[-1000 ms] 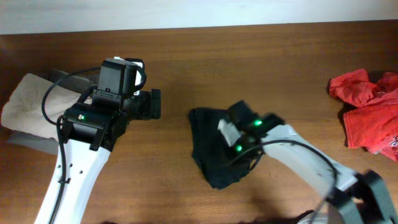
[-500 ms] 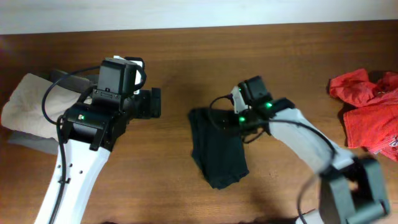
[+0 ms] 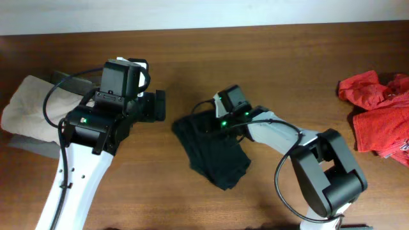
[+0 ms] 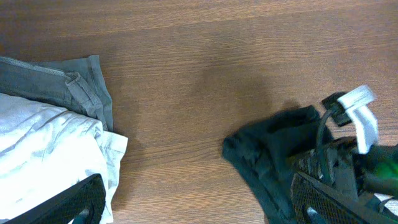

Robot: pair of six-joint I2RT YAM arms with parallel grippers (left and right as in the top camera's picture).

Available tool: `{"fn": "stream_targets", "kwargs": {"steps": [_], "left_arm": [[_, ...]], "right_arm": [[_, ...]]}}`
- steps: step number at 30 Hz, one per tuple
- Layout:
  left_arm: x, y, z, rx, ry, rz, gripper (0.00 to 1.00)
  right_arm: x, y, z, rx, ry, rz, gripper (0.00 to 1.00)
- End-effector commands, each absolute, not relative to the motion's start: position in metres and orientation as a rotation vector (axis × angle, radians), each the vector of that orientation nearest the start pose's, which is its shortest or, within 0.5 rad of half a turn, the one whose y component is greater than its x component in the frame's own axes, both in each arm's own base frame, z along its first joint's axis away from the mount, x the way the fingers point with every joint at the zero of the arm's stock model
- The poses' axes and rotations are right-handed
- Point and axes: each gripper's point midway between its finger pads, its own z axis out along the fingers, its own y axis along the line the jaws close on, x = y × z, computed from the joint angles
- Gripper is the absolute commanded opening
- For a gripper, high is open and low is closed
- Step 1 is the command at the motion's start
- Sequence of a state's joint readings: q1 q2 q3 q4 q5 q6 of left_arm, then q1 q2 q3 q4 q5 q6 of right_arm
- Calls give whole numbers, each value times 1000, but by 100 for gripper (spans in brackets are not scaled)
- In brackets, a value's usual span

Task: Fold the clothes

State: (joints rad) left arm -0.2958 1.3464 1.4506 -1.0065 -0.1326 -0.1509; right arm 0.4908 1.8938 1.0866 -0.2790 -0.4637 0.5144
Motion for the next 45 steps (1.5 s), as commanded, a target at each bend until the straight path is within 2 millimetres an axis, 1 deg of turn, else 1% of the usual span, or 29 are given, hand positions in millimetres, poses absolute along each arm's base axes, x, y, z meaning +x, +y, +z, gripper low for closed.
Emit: {"fn": "stream_targets", "kwargs": {"steps": [1,2,3,4,5,6,7,8,9,10,11,12,13,15,16,17,19,21,25,27,28,31,33,36,37,39,43,44,45], "left_arm": [[340,-76,276,109,2433,-18,95],[340,-76,275,109,2434,-18,96],[340,-76,275,109,2436,-17,99],[339,-76,275,110,2438,-19,99],[340,-77,274,113,2440,-24,99],[339,-80,273,122,2446,-43,99],[340,-84,271,149,2453,-63,99],[339,-91,268,209,2460,-94,98],[340,-99,263,283,2470,-130,97],[340,-108,258,351,2479,-171,93],[341,-120,249,443,2492,-227,90],[341,-129,242,518,2500,-272,89],[342,-135,235,569,2506,-306,83],[347,-150,215,685,2526,-381,72],[350,-156,203,732,2537,-410,63],[353,-160,192,770,2550,-435,57],[358,-172,169,856,2560,-500,46],[361,-184,148,946,2553,-588,37],[356,-207,110,1061,2552,-797,35],[353,-214,94,1063,2575,-884,35],[350,-222,85,1066,2578,-956,35],[346,-232,67,1068,2595,-1043,35],[344,-233,56,1070,2623,-1055,33],[344,-230,42,1030,2687,-1038,32],[346,-224,37,987,2739,-980,31],[349,-217,31,961,2782,-908,31],[354,-204,23,936,2837,-773,31],[356,-199,20,938,2851,-718,29],[359,-188,15,932,2879,-606,24]], "right_arm": [[337,267,40,-191,2767,978,33],[337,266,46,-213,2753,1006,38],[337,265,57,-259,2717,1063,46],[337,263,72,-313,2671,1126,51],[336,260,80,-327,2651,1157,54],[335,253,91,-315,2641,1180,54],[335,246,96,-290,2648,1177,54],[332,236,103,-251,2665,1169,54],[329,226,106,-212,2688,1155,50],[323,214,110,-162,2723,1134,46],[314,201,111,-117,2768,1108,45],[307,193,112,-101,2799,1090,45],[301,186,111,-84,2833,1070,41],[286,178,107,-47,2909,1046,39],[279,177,104,-34,2945,1033,35],[274,175,101,-26,2976,1016,33],[265,177,94,-34,3024,988,28],[260,179,88,-34,3056,952,25],[252,177,73,75,3122,842,25],[249,177,67,101,3132,823,25],[248,178,63,119,3133,824,25],[250,178,56,126,3113,827,25],[250,178,51,122,3103,829,26],[242,167,34,127,3148,741,26],[237,163,26,101,3173,702,26],[230,160,15,50,3210,684,27],[219,156,-3,50,3290,660,25],[217,155,-5,39,3305,653,22],[212,150,-10,33,3336,621,13]]}}
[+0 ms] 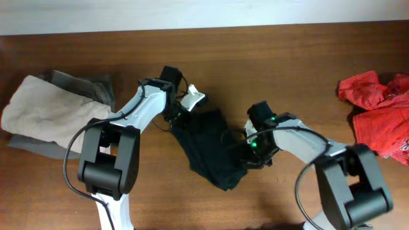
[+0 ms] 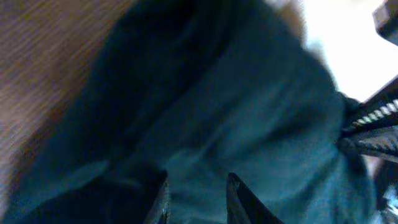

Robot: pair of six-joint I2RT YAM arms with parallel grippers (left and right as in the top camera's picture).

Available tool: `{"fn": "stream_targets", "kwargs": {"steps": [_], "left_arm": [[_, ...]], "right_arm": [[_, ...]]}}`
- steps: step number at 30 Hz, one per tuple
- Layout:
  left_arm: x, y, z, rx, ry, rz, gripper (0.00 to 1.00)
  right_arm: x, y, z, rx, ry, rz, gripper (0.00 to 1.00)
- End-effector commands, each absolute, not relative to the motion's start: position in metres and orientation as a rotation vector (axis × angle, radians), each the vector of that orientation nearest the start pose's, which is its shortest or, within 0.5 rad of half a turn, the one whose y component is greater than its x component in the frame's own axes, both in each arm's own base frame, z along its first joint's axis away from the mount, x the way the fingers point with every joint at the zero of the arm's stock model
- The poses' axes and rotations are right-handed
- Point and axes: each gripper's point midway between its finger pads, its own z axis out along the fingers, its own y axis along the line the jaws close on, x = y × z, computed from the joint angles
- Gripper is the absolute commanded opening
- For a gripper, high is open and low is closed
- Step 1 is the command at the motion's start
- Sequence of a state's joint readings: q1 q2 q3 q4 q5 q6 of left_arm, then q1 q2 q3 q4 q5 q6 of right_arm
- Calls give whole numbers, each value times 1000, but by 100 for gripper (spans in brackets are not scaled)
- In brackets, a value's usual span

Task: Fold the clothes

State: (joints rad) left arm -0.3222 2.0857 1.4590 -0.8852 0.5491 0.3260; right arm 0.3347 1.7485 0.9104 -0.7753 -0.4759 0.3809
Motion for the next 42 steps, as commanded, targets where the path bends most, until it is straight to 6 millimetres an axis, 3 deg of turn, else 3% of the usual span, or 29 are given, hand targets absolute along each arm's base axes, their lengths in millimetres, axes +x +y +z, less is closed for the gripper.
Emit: {"fn": "stream_targets", "kwargs": {"steps": [1,5,8,9,11,12,17,21,23,26,28,32,34,36,38,40,42], "left_arm": [[362,-181,12,915,2899,-537,22],[371,-156,4,828,2962,-296,13],[376,-147,7,770,2980,-228,11],[379,-145,15,736,2994,-229,11],[382,-145,27,727,2998,-232,14],[385,-146,44,728,3001,-236,17],[390,-147,91,703,3011,-235,24],[396,-135,121,566,3018,-203,23],[398,-129,137,517,2990,-205,23],[402,-101,179,336,2902,-83,23],[398,-70,223,167,2791,92,23],[369,-39,292,-51,2603,197,26],[351,-35,310,-93,2553,164,32],[334,-34,313,-114,2538,132,40],[319,-38,302,-100,2564,80,47],[306,-53,279,-61,2622,-43,50],[294,-82,249,-3,2685,-259,54]], "right_arm": [[210,145,-11,47,3351,586,7],[206,121,-14,90,3391,414,4],[206,115,-13,126,3398,401,4],[209,115,-11,107,3381,422,6],[211,121,-5,26,3356,487,20],[216,131,5,-50,3313,585,33],[237,146,42,-154,3142,708,57],[253,150,79,-196,2996,722,74],[259,149,94,-210,2934,705,76],[270,146,114,-225,2836,656,77],[277,142,123,-226,2786,616,79],[285,140,129,-226,2738,587,87],[287,139,129,-224,2729,571,88],[289,136,128,-218,2731,545,88],[289,134,128,-214,2731,528,88],[290,134,127,-213,2731,523,88],[290,132,127,-210,2733,506,88]]}}
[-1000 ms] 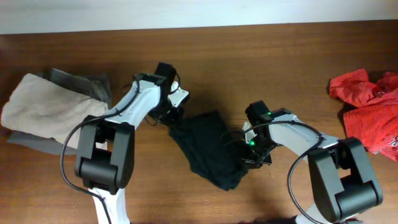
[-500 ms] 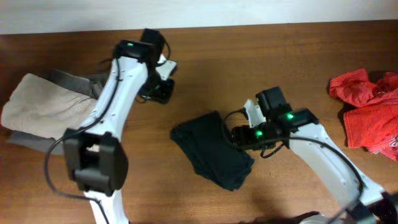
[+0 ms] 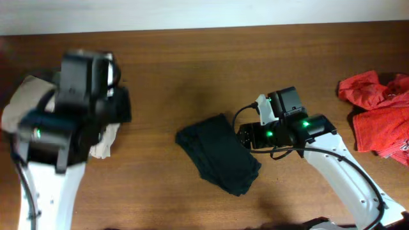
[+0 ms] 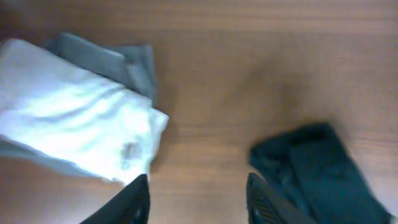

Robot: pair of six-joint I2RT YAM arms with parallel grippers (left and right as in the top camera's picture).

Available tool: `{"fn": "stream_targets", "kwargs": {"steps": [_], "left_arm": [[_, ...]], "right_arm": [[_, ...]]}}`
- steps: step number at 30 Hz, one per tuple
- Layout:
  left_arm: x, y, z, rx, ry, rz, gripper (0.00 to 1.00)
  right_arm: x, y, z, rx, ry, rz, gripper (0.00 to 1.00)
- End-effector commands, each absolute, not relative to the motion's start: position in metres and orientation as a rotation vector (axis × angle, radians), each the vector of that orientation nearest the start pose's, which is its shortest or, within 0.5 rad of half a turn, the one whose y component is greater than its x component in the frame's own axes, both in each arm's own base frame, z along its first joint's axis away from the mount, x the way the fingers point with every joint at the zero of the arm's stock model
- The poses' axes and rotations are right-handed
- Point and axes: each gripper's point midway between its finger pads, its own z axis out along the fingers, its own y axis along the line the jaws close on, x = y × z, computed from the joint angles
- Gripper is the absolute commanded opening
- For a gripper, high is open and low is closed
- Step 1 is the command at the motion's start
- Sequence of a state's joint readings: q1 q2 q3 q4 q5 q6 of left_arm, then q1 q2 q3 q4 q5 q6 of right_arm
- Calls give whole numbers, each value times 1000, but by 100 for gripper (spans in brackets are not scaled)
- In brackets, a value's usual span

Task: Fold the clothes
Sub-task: 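Grasp the black shirt's left and right sides with both grippers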

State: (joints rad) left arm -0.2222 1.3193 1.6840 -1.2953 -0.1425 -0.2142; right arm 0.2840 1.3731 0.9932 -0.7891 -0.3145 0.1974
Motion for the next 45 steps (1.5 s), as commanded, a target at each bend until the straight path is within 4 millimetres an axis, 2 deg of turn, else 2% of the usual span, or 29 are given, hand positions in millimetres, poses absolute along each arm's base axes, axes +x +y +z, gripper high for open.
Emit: {"fn": "stream_targets", "kwargs": {"steps": [1,3,5,8,10,12,13,14,15,18,20,23,25,31,33,35,36,37,38,40,45], "left_arm": [[289,-95,233,23,2712,-370,56],[280,-120,203,51,2756,-577,59],[269,-140,172,8,2798,-780,60],[261,-156,139,-115,2816,-964,62],[257,-162,123,-203,2812,-1050,65],[252,-167,111,-297,2812,-1131,74],[250,-169,106,-327,2812,-1162,80],[243,-172,96,-403,2819,-1216,95],[239,-174,90,-463,2824,-1256,99],[230,-180,76,-565,2817,-1366,99],[229,-183,69,-596,2799,-1407,99],[234,-186,65,-544,2757,-1442,99],[232,-193,60,-508,2772,-1442,97],[212,-215,33,-568,2916,-1353,98],[216,-222,34,-510,2893,-1375,96],[223,-226,40,-458,2845,-1399,91],[228,-227,44,-435,2814,-1413,89],[232,-228,48,-418,2788,-1423,83],[239,-227,55,-368,2738,-1438,79],[247,-222,65,-320,2684,-1433,76],[262,-208,94,-164,2530,-1396,69]], "right_arm": [[290,132,127,-226,2730,504,88],[291,132,127,-235,2728,503,88],[290,132,127,-235,2730,504,88],[288,132,126,-234,2738,508,88],[286,131,125,-232,2748,507,88],[283,130,123,-226,2765,505,86],[283,130,122,-225,2770,503,85],[282,130,121,-224,2777,503,83],[282,130,120,-224,2780,503,83],[281,130,115,-164,2810,509,80],[280,130,109,-144,2838,508,77],[279,130,99,-79,2884,510,69],[278,131,91,-67,2915,521,53],[275,136,85,-70,2943,564,51],[275,138,85,-92,2941,577,41],[272,145,87,-169,2933,626,21],[270,150,88,-232,2923,648,17],[268,152,88,-285,2915,647,13],[267,156,87,-382,2895,642,9],[265,164,85,-521,2864,634,4],[260,184,64,-730,2851,624,4]]}}
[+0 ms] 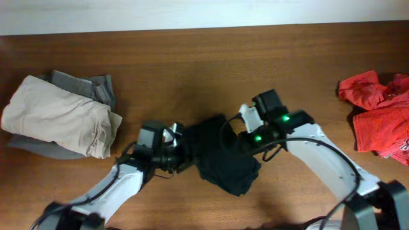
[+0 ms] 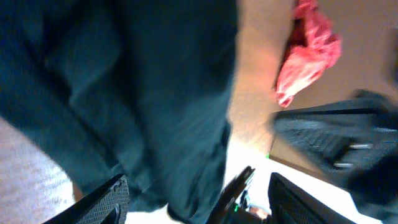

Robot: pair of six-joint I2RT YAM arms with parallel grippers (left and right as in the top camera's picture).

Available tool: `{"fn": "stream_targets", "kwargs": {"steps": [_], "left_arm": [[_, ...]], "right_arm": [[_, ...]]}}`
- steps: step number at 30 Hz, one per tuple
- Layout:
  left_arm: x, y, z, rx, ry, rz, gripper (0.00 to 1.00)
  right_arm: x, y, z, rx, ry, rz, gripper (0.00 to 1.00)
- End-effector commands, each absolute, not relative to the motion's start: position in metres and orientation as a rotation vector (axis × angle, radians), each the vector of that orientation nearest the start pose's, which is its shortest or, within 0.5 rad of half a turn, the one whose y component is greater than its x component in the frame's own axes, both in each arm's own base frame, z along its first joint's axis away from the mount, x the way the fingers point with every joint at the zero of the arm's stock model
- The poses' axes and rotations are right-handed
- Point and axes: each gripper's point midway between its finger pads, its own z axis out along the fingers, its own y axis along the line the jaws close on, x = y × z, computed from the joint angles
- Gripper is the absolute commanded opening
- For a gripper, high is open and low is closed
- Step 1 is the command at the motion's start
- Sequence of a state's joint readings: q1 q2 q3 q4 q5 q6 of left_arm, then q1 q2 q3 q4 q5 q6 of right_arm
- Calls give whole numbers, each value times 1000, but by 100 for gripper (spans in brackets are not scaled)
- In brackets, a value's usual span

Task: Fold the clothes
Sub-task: 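Grasp the black shirt's left and right sides with both grippers, then push both sides of the shirt inward toward the center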

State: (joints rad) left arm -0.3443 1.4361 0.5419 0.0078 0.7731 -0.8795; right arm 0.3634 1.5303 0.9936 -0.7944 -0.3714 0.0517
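A dark teal garment (image 1: 223, 156) lies bunched into a rough oblong at the table's middle. My left gripper (image 1: 184, 155) sits low at its left edge. In the left wrist view the left gripper (image 2: 198, 186) is open wide, the dark cloth (image 2: 124, 81) filling the space just ahead of its fingers (image 2: 106, 199). My right gripper (image 1: 235, 139) rests on the garment's upper right part; its jaws are hidden by the arm and the dark cloth.
A folded beige garment (image 1: 54, 115) lies on a grey one (image 1: 96, 86) at the far left. Crumpled red clothes (image 1: 377, 112) lie at the right edge, also visible as red clothes (image 2: 308, 53) in the left wrist view. Bare wood spans the back.
My left arm was raised over the beige pile at the left; now it is low at the dark garment's left edge. My right gripper has shifted left onto the garment.
First my left arm hung high at the left while the right gripper touched the garment's top. Then both grippers were at the garment's edges. Then the left arm was back up and the cloth lay more compact. Now both grippers are at it again.
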Motion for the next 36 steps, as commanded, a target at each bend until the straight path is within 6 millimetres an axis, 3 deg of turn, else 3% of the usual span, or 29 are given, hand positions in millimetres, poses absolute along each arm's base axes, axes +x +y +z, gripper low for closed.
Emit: {"fn": "stream_targets", "kwargs": {"steps": [1,7,12,14,17,22,26,30,32,35,36], "left_arm": [[265,-204,101,-130,2496,-1375,69],[279,-176,130,65,2339,-1126,70],[281,-160,145,103,2299,-964,70],[280,-157,146,101,2302,-937,70],[277,-156,143,110,2317,-924,70],[272,-153,135,88,2361,-909,71],[273,-142,124,-23,2413,-847,84],[269,-142,106,-203,2510,-895,86],[267,-143,95,-262,2554,-911,87],[268,-153,84,-264,2592,-988,87],[270,-157,82,-253,2595,-1020,87]], "right_arm": [[258,186,58,-753,2865,624,4],[247,200,16,-862,2946,618,4],[257,206,-12,-879,2941,595,4],[269,209,-23,-819,2933,581,4],[289,209,-34,-579,2956,552,4],[311,192,-39,-304,2971,499,4],[316,183,-38,-259,2974,497,4],[319,183,-35,-266,2975,499,5],[318,183,-29,-315,2978,496,12],[316,191,-11,-465,2939,558,34],[316,193,-3,-513,2918,571,37]]}}
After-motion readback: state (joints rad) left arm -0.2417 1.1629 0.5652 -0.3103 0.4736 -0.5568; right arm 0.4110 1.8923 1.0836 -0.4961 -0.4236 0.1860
